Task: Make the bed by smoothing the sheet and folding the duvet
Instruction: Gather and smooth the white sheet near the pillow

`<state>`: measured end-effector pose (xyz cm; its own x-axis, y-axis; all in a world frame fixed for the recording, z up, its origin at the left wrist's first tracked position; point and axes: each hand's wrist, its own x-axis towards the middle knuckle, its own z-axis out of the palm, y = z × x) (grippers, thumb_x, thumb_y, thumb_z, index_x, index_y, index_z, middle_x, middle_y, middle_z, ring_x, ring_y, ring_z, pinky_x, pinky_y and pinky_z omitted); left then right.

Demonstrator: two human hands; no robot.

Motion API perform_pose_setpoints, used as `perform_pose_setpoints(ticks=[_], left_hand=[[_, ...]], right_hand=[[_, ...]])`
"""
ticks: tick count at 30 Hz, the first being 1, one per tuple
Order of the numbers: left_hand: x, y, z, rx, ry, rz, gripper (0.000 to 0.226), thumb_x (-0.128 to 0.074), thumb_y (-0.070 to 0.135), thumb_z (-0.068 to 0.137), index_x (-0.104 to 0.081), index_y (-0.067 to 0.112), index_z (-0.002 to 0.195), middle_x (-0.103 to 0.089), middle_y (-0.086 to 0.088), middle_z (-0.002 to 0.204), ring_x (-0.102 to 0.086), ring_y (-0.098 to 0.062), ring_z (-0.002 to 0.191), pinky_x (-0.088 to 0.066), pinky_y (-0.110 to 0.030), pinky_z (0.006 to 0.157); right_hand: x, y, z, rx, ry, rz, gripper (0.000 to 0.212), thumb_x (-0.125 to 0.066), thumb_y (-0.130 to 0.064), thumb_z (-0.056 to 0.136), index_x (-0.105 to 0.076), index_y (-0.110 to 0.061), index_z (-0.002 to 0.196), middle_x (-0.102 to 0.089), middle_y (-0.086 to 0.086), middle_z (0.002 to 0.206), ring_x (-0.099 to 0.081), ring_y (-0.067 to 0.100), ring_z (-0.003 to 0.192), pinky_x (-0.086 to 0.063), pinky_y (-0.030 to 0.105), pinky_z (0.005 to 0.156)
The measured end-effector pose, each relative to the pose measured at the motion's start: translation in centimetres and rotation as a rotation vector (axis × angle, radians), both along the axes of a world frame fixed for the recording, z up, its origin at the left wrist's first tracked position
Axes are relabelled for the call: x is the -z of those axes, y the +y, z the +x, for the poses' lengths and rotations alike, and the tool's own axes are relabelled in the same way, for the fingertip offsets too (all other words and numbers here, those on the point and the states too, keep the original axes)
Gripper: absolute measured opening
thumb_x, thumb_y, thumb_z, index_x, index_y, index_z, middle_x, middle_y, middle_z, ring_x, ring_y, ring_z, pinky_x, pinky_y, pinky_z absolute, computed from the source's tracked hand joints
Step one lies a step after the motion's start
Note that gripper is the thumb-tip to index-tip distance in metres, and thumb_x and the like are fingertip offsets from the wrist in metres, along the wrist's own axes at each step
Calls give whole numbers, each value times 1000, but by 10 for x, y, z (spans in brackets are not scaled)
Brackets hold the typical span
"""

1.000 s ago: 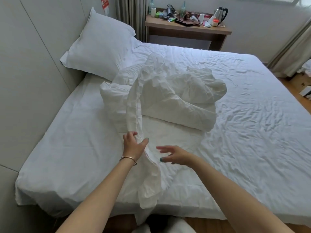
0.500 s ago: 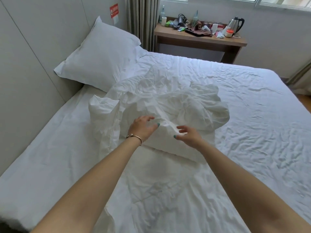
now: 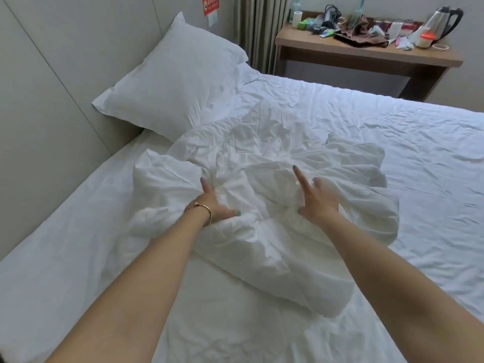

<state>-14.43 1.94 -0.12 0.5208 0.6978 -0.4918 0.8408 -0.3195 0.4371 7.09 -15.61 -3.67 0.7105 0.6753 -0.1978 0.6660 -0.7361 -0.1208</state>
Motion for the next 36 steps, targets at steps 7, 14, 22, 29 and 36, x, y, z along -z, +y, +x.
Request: perform_pose_setpoints(ticks=[7,14,22,29,36], left_hand=[[76,-116,-66,-100,-486,-401,58,-81,16,73,-49,27,120,-61,15,105,-61,-5,101,-42,-3,70],[62,-190,-113,62,-518,-389,74,-81,58,61,-50,38,125,-65,21,110,-62,6,101,-49,-18,89],[18,-266,-191,304,-444,-218,86,-51,84,52,-49,48,130,-65,19,111,-61,-10,104,-50,-32,87],[8,-369,-219,384,-469,-277,68,-58,75,60,-50,54,124,-64,25,105,-60,-6,101,-49,-31,86],[15,-489,-168,528,-427,-222,66,-56,71,64,-49,51,126,-67,17,106,-62,-12,99,-50,-32,81]], right_hand=[[7,-79,-40,-96,189,35,103,-73,-40,72,0,-58,143,-51,2,123,-59,26,101,-50,35,74],[-23,-200,-114,128,290,230,123,-82,-54,61,12,-47,141,-53,4,135,-60,29,110,-49,39,80],[-69,-322,-199,7,-48,-5,77,-70,-55,73,-33,-52,141,-55,-16,126,-57,16,112,-43,31,77],[-97,-453,-229,-144,-183,-436,75,-69,-61,66,-38,-57,134,-52,-13,119,-50,15,114,-31,26,88],[-81,-583,-208,-139,-144,-545,56,-57,-42,86,-38,-50,138,-48,-11,126,-44,15,121,-28,27,97]])
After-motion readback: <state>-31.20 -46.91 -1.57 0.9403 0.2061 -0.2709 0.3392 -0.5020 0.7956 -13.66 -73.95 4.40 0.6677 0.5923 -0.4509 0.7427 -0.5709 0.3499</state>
